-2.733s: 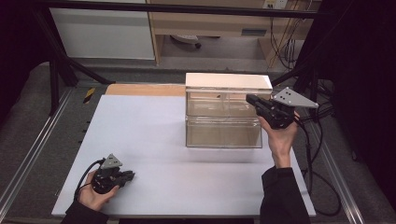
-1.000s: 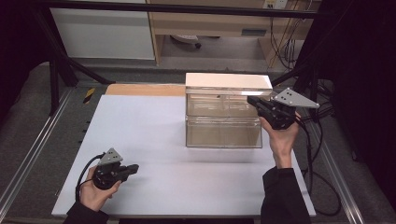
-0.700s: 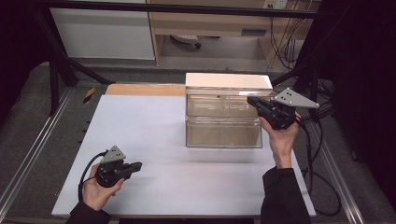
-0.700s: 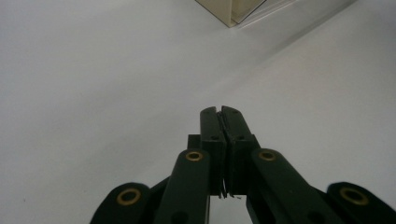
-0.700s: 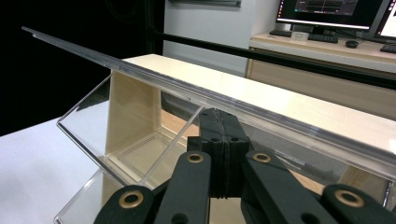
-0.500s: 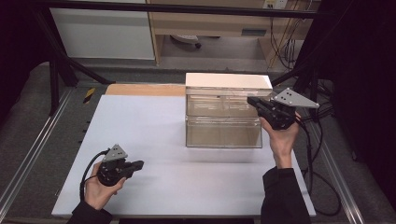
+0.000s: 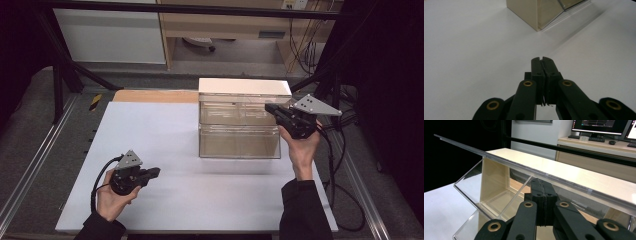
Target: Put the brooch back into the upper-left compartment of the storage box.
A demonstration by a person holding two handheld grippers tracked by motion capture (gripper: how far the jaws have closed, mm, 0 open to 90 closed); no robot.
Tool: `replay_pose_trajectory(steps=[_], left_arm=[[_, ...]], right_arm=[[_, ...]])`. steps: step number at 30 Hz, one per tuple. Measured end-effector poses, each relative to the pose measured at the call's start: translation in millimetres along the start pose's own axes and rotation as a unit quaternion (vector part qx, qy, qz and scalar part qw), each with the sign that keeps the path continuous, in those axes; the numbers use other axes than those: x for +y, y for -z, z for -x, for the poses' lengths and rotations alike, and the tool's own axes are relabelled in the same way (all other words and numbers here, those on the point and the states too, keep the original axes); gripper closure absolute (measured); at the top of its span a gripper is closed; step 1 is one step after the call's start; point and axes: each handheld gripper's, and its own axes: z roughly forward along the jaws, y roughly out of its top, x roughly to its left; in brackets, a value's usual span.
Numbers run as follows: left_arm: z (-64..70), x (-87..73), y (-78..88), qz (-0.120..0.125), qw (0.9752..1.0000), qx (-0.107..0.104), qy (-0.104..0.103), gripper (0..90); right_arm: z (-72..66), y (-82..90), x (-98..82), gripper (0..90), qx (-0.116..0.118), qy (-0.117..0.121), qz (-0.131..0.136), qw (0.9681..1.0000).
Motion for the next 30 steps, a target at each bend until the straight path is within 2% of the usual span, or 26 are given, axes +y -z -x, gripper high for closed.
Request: replay_pose_trajectory(steps=[30], left_arm=[[22.6, 44.4, -9.5, 0.040, 0.9988, -0.019, -0.022, 88.3]], right_arm=[[0.9, 1.0, -1.8, 90.0, -0.001, 0.000, 0.000, 1.0000]])
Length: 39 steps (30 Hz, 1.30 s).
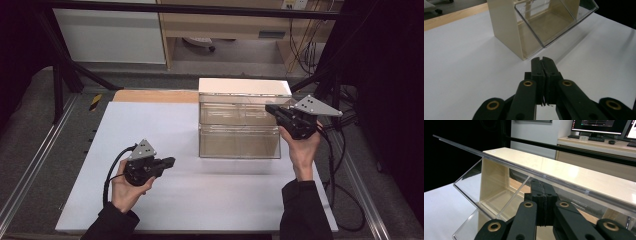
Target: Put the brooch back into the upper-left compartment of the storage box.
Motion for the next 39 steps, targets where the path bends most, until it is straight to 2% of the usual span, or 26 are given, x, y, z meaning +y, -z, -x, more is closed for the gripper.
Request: replay_pose_trajectory(steps=[13, 39], left_arm=[[7.7, 22.2, -6.3, 0.023, 0.9997, -0.009, -0.007, 88.3], [16.1, 71.0, -10.6, 0.067, 0.9975, -0.012, -0.020, 88.3]], right_arm=[[0.8, 1.2, 0.2, 90.0, -0.001, 0.000, -0.001, 1.0000], [1.2, 1.5, 0.2, 90.0, -0.002, 0.000, -0.002, 1.0000]])
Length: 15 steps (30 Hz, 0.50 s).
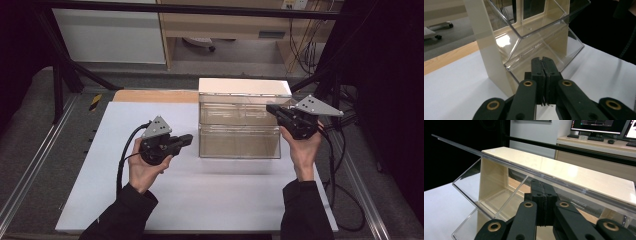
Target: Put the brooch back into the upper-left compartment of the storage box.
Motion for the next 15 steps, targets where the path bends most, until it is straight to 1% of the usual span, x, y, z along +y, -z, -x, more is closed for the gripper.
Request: replay_pose_trajectory(steps=[4, 8, 9, 15], left_arm=[[1.2, 6.1, -2.1, 0.007, 1.0000, 0.000, -0.002, 88.4], [2.4, 12.4, -5.1, 0.010, 0.9999, 0.000, -0.005, 88.3], [3.0, 13.7, -5.5, 0.008, 1.0000, 0.002, -0.003, 88.4], [4.1, 22.9, -9.0, 0.015, 0.9999, 0.000, -0.008, 88.4]], right_arm=[[0.1, 0.0, -0.1, 90.0, 0.000, 0.001, 0.000, 1.0000], [0.2, -0.3, -0.5, 90.0, 0.000, 0.000, 0.000, 1.0000], [0.2, -0.3, -0.5, 90.0, 0.000, -0.001, 0.000, 1.0000], [0.7, -0.4, -1.0, 90.0, 0.000, 0.000, 0.000, 1.0000]])
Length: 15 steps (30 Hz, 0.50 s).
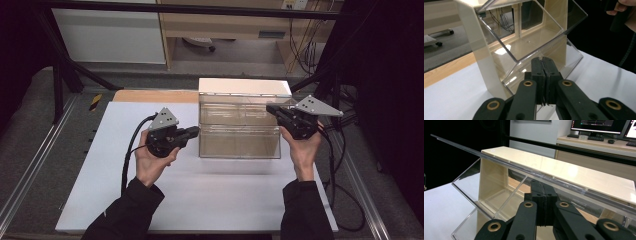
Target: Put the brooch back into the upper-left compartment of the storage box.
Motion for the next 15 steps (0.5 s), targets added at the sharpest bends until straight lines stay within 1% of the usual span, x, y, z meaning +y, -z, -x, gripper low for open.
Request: replay_pose_trajectory(steps=[7, 10, 15], left_arm=[[2.5, 11.1, -5.5, 0.006, 1.0000, -0.002, -0.003, 88.4], [3.0, 15.1, -9.5, 0.009, 1.0000, -0.003, -0.002, 88.4], [4.3, 20.5, -17.2, 0.009, 0.9999, 0.000, -0.006, 88.4]], right_arm=[[0.3, 0.0, 0.1, 90.0, 0.000, -0.001, -0.002, 1.0000], [0.8, -0.1, 0.1, 90.0, -0.001, 0.000, -0.002, 1.0000], [0.8, -0.3, 0.0, 90.0, -0.001, 0.000, -0.002, 1.0000]])
